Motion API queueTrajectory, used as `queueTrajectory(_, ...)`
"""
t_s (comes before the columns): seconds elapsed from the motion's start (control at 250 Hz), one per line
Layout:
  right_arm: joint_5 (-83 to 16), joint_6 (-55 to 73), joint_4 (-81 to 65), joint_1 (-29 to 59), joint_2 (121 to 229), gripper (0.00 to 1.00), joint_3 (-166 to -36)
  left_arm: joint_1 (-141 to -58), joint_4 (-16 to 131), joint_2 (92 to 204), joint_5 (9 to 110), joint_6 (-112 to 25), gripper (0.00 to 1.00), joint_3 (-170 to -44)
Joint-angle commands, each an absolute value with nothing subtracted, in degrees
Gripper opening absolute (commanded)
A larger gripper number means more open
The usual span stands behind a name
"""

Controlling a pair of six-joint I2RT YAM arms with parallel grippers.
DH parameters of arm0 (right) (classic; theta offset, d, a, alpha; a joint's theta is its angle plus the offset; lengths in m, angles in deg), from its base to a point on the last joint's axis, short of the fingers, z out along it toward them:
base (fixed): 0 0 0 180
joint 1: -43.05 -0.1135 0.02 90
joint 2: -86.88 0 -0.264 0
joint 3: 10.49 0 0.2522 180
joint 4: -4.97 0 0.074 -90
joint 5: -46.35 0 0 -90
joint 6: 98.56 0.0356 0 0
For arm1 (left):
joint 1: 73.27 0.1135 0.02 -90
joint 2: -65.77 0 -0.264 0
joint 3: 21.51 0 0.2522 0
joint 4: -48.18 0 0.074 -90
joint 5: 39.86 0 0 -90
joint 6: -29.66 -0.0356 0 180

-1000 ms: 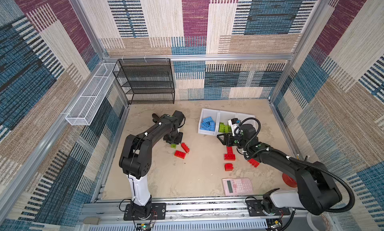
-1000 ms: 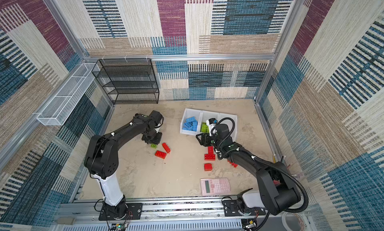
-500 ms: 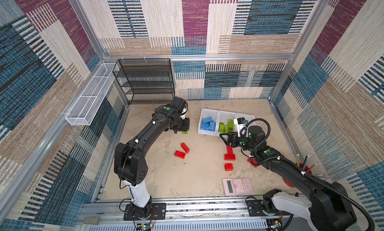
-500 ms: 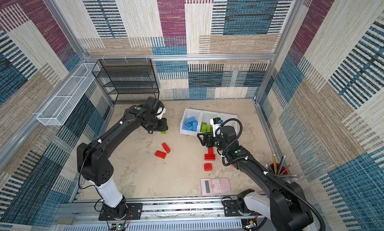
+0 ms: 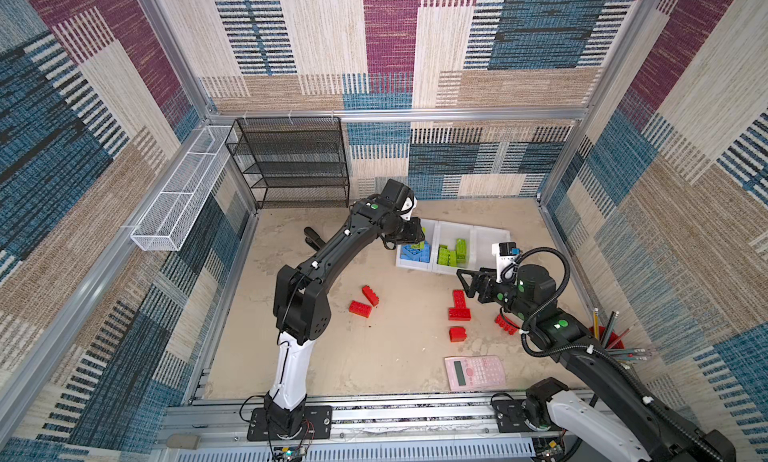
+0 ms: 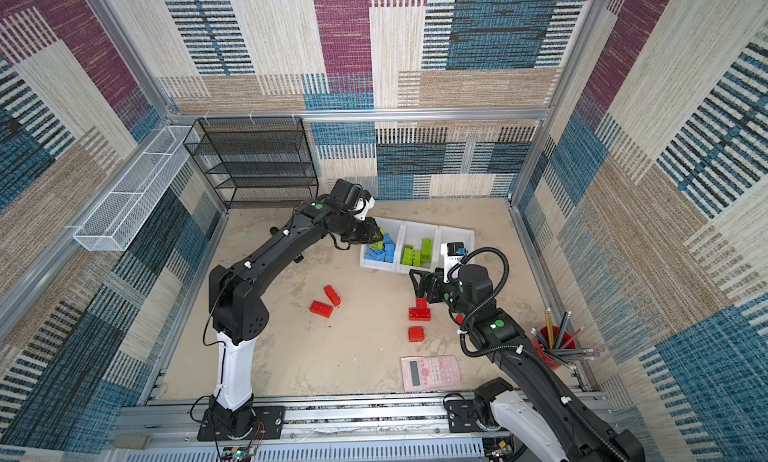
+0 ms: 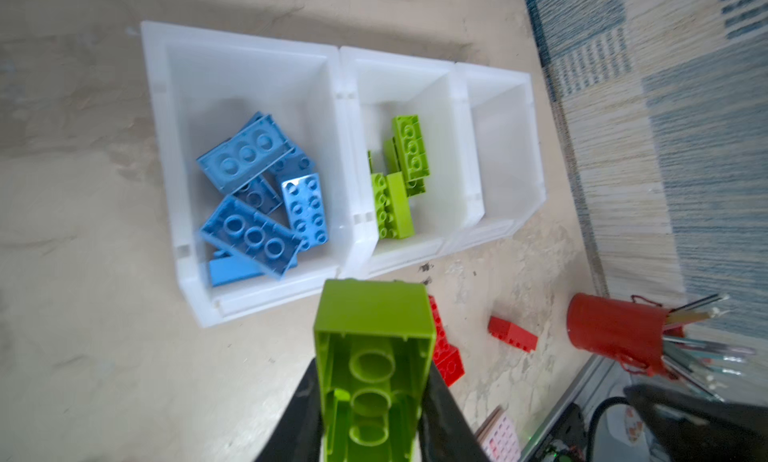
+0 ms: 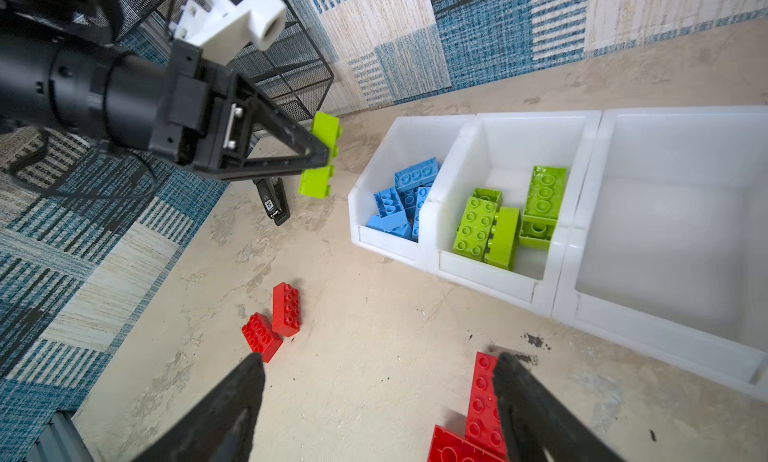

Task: Sort the legos into containers by color
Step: 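Carry the lime-green brick over the middle compartment and open the left gripper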

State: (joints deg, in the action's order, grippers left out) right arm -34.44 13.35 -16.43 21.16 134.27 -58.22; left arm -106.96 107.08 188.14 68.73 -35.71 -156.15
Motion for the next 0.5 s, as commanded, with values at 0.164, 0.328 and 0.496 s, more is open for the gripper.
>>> queueTrajectory(0.164,-36.18,12.49,-19.93,21.14,134.92,0.95,-59.51,-108.95,94.97,196.08,75.53,-27.59,0.26,-162.82)
queueTrajectory(0.328,-35.83,11.93,-19.83,21.16,136.14,0.96,-59.98,-109.26,89.68,202.62,79.83,-22.92,0.26,-168.19)
queueTrajectory(0.496,-35.74,11.46,-19.56,21.16,136.45,0.96,-59.83,-109.48,88.6,210.11,81.78,-20.23,0.27,-176.6)
